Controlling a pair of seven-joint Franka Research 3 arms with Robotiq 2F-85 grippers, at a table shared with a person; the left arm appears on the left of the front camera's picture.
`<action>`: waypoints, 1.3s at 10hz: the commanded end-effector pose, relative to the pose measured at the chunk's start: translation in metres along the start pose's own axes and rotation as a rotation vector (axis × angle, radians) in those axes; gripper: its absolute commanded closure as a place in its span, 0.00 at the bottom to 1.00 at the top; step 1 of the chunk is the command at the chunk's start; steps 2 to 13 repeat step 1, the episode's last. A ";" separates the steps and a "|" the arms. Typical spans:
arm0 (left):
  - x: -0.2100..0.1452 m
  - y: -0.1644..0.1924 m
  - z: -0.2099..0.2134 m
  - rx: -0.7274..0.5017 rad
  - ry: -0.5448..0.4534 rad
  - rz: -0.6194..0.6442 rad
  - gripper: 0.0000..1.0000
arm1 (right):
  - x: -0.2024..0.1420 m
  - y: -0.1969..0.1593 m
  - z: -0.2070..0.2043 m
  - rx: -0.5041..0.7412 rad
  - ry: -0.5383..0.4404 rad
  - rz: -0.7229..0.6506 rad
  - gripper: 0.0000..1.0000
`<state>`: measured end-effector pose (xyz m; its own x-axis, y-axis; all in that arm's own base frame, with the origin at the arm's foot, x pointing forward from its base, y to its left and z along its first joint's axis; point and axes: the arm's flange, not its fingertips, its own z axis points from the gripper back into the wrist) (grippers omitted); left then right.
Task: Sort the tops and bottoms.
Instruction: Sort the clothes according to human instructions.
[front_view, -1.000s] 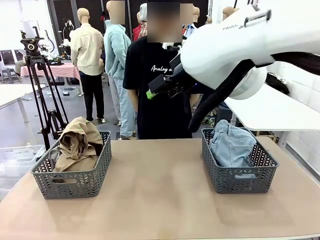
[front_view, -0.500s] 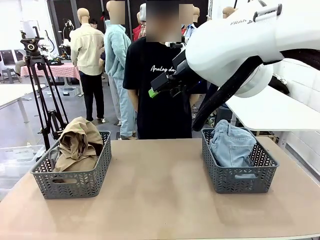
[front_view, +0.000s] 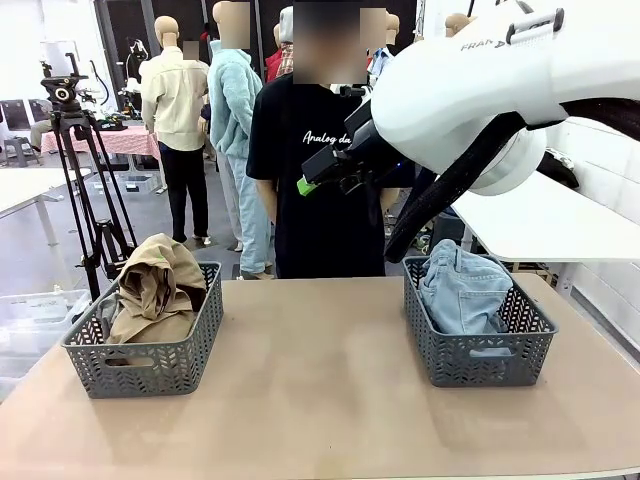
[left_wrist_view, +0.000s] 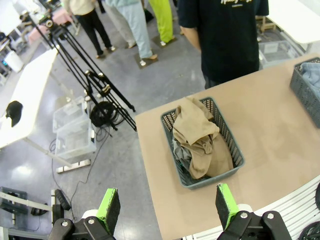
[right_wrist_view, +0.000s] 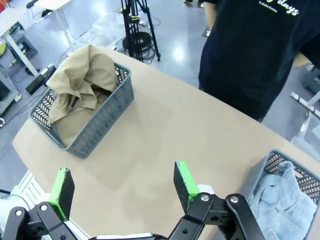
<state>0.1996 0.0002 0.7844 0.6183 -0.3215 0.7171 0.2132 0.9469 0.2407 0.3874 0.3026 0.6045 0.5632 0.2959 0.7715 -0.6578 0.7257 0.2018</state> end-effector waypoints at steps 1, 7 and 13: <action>0.002 0.001 0.001 -0.005 -0.005 -0.002 0.00 | -0.004 -0.001 0.001 -0.002 0.008 -0.005 0.00; 0.002 0.001 0.001 -0.005 -0.005 -0.002 0.00 | -0.004 -0.001 0.001 -0.002 0.008 -0.005 0.00; 0.002 0.001 0.001 -0.005 -0.005 -0.002 0.00 | -0.004 -0.001 0.001 -0.002 0.008 -0.005 0.00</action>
